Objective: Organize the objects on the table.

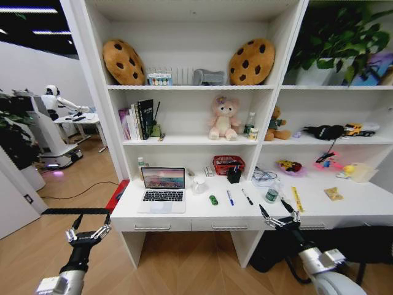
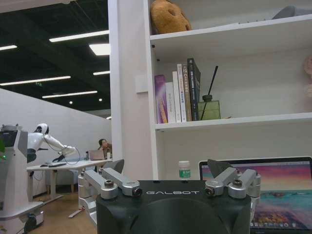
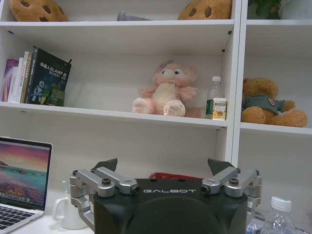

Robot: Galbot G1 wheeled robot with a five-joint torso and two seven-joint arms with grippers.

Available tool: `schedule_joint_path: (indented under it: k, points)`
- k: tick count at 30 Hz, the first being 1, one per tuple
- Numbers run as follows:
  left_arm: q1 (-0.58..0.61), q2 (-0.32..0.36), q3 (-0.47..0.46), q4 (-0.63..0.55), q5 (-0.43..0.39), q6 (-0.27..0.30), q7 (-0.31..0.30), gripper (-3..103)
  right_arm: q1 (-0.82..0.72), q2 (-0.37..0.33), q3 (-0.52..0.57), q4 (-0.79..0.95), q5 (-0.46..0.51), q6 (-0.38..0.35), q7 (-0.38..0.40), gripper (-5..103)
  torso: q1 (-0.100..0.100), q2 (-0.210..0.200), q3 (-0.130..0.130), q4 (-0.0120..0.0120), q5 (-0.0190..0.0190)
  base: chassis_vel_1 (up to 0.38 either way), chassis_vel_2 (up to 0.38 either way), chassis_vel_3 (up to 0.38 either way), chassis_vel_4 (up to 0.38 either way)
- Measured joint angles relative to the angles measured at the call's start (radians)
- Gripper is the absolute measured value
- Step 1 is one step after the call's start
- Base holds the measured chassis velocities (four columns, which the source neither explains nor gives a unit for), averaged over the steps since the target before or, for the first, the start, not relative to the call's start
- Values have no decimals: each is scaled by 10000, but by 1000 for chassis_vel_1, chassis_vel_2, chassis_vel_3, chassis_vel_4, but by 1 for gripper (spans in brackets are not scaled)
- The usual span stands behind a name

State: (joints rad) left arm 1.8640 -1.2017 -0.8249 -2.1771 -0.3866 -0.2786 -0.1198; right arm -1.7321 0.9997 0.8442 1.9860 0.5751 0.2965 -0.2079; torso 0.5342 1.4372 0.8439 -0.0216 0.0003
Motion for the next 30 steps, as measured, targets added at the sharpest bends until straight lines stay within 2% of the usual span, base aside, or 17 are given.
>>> schedule_joint_path:
  k: [9,10,14,17,19,22,25,28,30]
  points:
    - [33,-62,-22,-3,-3,-8,0,97,31,-16,-12,-74,-6,44,5,100,0,1,-1,0,-9,-182,188,196,-184]
    - [22,-74,-22,-3,-3,-13,0,97,32,-15,-12,-89,-19,46,18,100,2,-1,1,1,2,-175,181,175,-185]
    - [15,-102,-18,42,18,-42,0,97,31,11,-12,-131,-124,65,43,100,1,0,-1,-2,-6,-174,190,198,-193]
    - [23,-154,-8,98,41,-87,24,97,-41,86,-18,-188,-219,101,84,100,3,-2,1,3,2,-155,173,187,-187]
    - [28,-155,-29,99,6,-98,38,97,-84,129,-27,-185,-243,112,102,100,0,1,-1,-1,-9,-189,168,186,-171]
    - [21,-126,-61,112,-32,-103,41,97,-78,144,-32,-165,-244,111,129,100,2,-2,0,-1,2,-159,172,166,-171]
    - [18,-76,-99,117,-100,-105,44,97,-45,151,-34,-144,-244,105,209,100,-1,1,-2,-3,-10,-177,167,168,-180]
    - [17,-49,-116,113,-125,-105,44,97,-34,164,-41,-159,-229,93,260,100,1,0,0,6,4,-162,184,170,-159]
    - [13,-33,-115,70,-283,-111,33,96,-45,199,-61,-144,-163,83,433,100,0,1,-1,-3,-12,-195,159,177,-174]
